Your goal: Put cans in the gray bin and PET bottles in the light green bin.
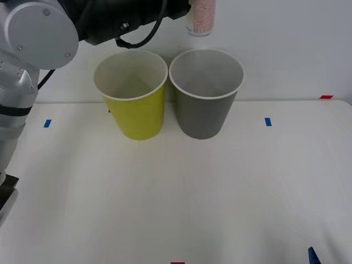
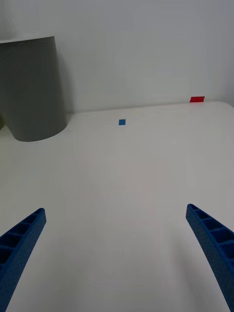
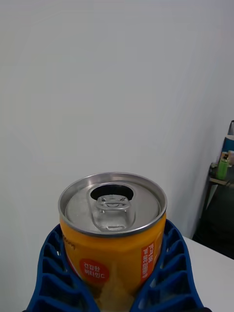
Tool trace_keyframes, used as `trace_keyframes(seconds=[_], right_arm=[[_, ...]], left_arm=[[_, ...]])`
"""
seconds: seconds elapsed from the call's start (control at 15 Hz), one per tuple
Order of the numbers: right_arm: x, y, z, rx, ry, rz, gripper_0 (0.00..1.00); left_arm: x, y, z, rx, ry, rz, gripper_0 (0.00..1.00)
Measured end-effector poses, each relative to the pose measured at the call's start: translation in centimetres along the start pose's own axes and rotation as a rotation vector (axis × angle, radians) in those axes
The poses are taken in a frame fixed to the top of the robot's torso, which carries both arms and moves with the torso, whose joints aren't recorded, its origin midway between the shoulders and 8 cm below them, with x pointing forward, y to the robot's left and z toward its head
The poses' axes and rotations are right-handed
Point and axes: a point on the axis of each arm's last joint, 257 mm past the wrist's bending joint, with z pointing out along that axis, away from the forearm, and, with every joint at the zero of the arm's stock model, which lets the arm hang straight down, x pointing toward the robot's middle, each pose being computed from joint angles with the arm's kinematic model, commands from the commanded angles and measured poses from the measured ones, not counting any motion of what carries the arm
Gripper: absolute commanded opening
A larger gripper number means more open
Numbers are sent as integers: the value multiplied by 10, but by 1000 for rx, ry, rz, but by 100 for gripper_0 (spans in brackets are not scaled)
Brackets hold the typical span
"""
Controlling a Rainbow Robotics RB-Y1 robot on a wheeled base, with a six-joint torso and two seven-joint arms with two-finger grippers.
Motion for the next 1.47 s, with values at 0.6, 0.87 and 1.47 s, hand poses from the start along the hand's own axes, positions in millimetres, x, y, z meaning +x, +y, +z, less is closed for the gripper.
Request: trace_keyframes(seconds=[0.6, 0.87, 1.47], right_arm=[[0, 0, 0, 0, 0, 0, 100], [0, 0, 0, 0, 0, 0, 100], [0, 0, 0, 0, 0, 0, 100]], left_arm=[[41, 2, 51, -34, -64, 49, 0], [60, 7, 62, -58, -64, 80, 0], [87, 18, 69, -96, -57, 123, 0]])
